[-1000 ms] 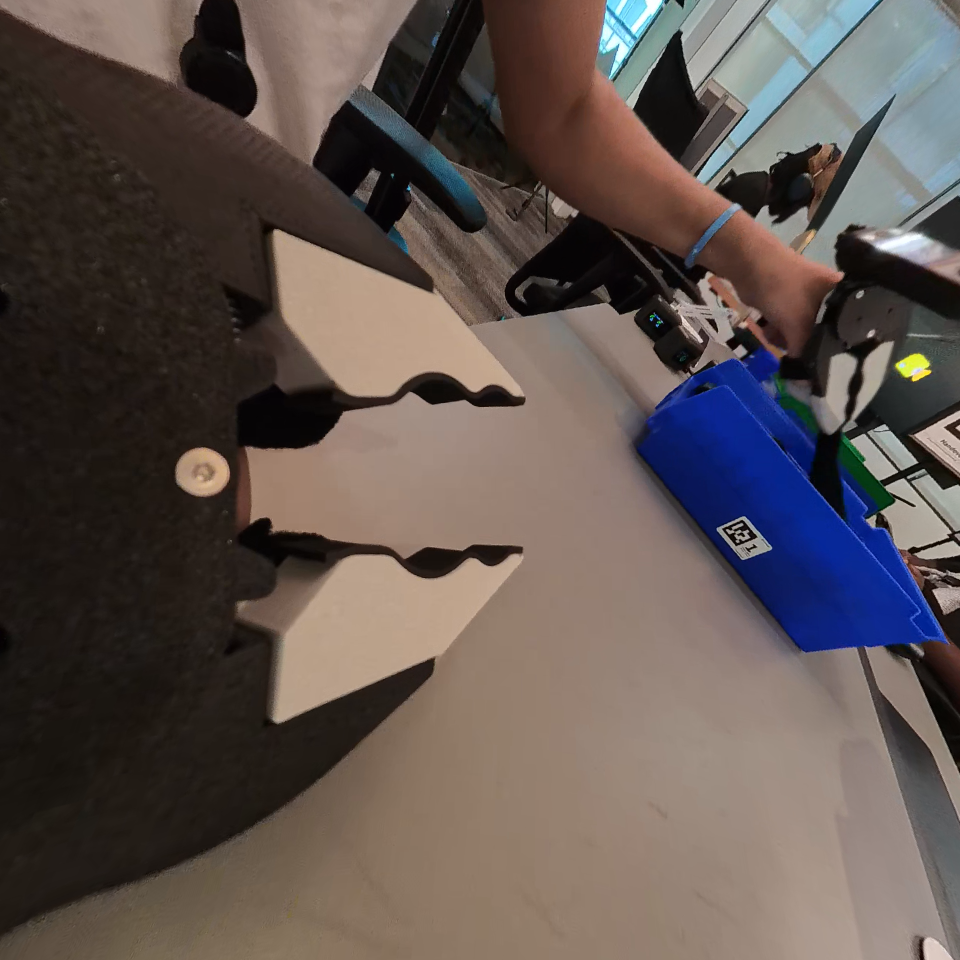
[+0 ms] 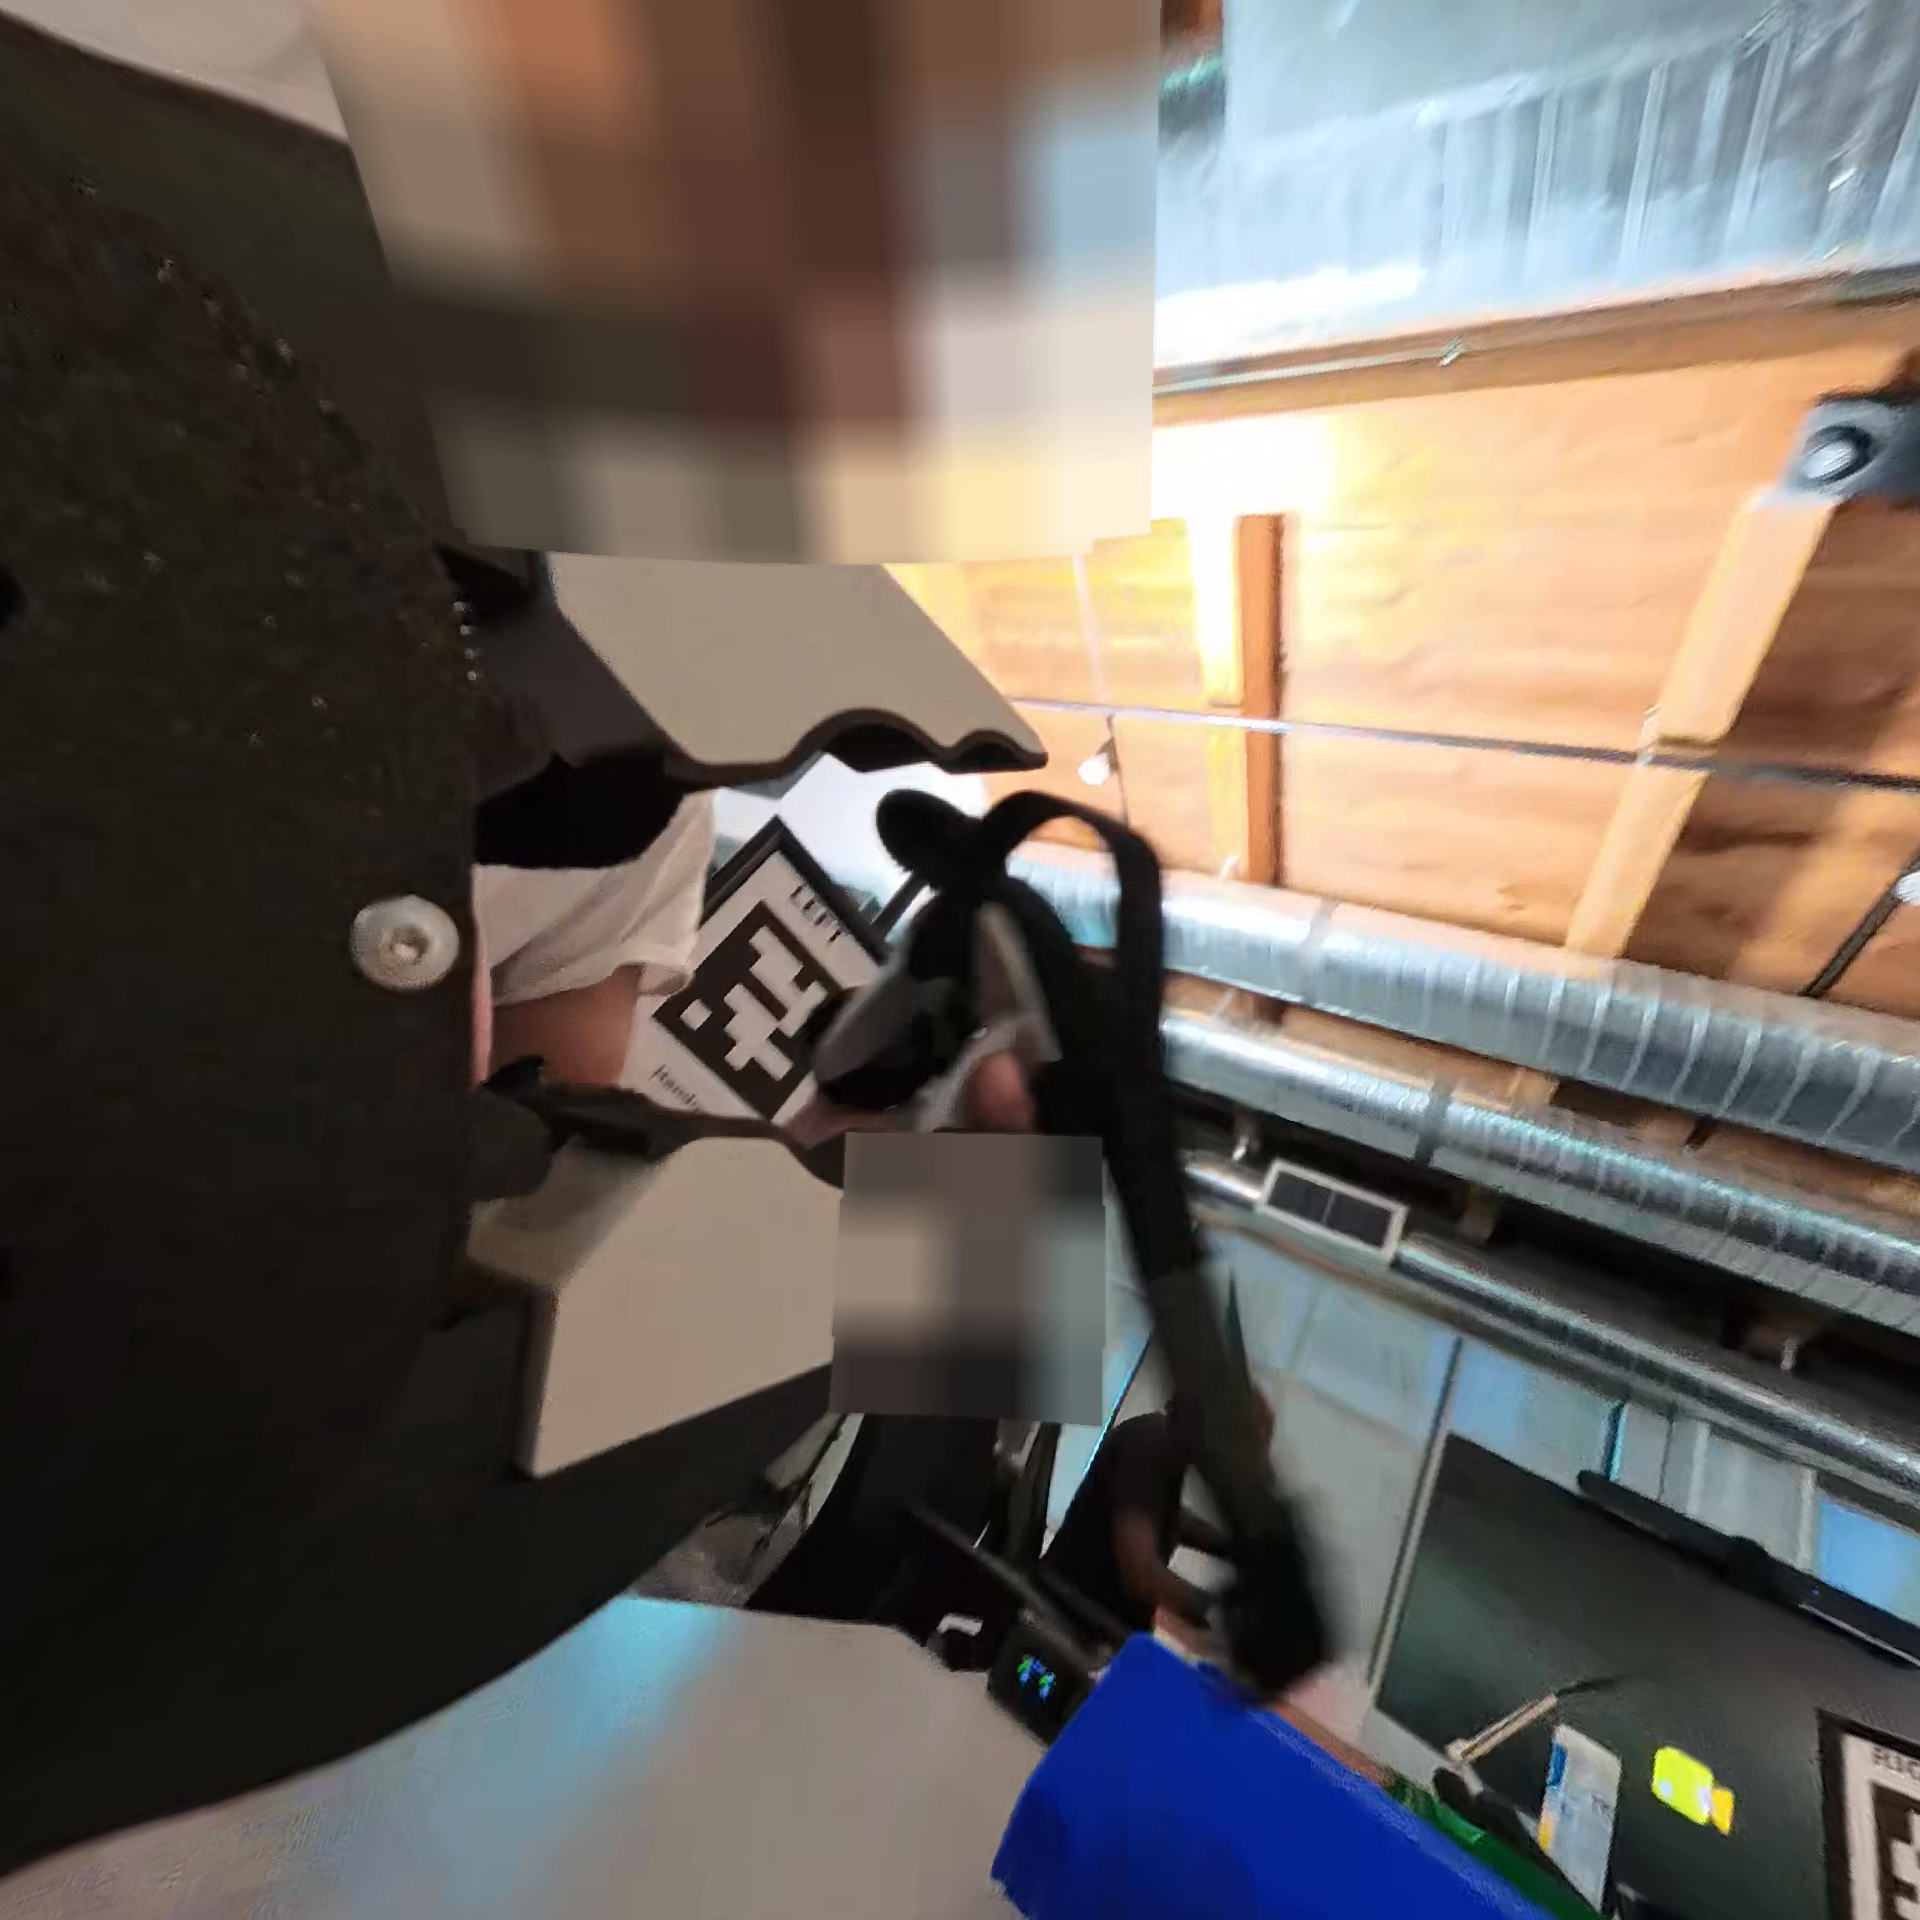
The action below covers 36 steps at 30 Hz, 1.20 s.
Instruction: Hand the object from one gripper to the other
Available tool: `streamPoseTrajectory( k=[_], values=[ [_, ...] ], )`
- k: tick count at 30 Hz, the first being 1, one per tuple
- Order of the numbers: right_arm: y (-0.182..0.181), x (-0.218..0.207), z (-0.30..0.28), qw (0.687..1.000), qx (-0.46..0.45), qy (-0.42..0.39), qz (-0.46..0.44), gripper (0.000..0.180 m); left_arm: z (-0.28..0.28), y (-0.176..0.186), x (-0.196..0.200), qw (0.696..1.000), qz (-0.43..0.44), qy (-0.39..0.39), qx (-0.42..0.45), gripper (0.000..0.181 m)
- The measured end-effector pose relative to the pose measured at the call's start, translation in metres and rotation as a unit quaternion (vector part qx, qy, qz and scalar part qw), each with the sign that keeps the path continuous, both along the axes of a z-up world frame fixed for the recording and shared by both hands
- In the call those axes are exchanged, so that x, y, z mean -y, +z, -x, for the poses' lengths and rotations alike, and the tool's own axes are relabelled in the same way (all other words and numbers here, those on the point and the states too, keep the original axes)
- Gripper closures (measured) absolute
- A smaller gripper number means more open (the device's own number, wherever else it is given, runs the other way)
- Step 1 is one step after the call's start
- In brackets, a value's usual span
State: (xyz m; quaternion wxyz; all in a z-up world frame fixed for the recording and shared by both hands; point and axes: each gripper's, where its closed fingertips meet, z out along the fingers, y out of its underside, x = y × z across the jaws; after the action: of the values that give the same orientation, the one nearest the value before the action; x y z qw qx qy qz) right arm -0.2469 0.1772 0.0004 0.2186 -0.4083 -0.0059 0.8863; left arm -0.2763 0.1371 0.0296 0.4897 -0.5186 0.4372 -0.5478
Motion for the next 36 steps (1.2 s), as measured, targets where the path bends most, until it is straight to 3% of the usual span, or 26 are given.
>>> streamPoseTrajectory(
  k=[9, 17, 23, 27, 30, 34, 36],
  values=[
    [0.005, -0.005, -0.016, 1.000, 0.001, -0.010, -0.025, 0.133, -0.007, -0.061, 0.034, 0.997, -0.001, -0.017, -0.078, 0.176],
    [0.010, 0.013, -0.023, 0.996, -0.004, 0.002, -0.089, 0.161, -0.005, -0.082, 0.055, 0.991, 0.038, -0.080, -0.101, 0.176],
    [-0.001, 0.010, -0.020, 0.980, 0.102, -0.079, -0.153, 0.176, -0.003, -0.096, 0.042, 0.990, 0.065, -0.057, -0.114, 0.173],
    [-0.015, 0.006, -0.015, 0.930, 0.235, -0.155, -0.235, 0.176, 0.001, -0.106, 0.018, 0.986, 0.055, 0.003, -0.155, 0.146],
    [-0.014, 0.003, -0.018, 0.890, 0.293, -0.201, -0.287, 0.177, 0.005, -0.091, -0.004, 0.985, 0.032, 0.042, -0.162, 0.142],
    [-0.029, -0.001, -0.014, 0.767, 0.448, -0.228, -0.399, 0.176, 0.012, -0.055, -0.029, 0.977, -0.030, 0.062, -0.202, 0.141],
    [-0.040, 0.005, -0.006, 0.697, 0.519, -0.173, -0.464, 0.176, 0.009, -0.049, -0.028, 0.964, -0.069, 0.041, -0.252, 0.141]
  ],
)
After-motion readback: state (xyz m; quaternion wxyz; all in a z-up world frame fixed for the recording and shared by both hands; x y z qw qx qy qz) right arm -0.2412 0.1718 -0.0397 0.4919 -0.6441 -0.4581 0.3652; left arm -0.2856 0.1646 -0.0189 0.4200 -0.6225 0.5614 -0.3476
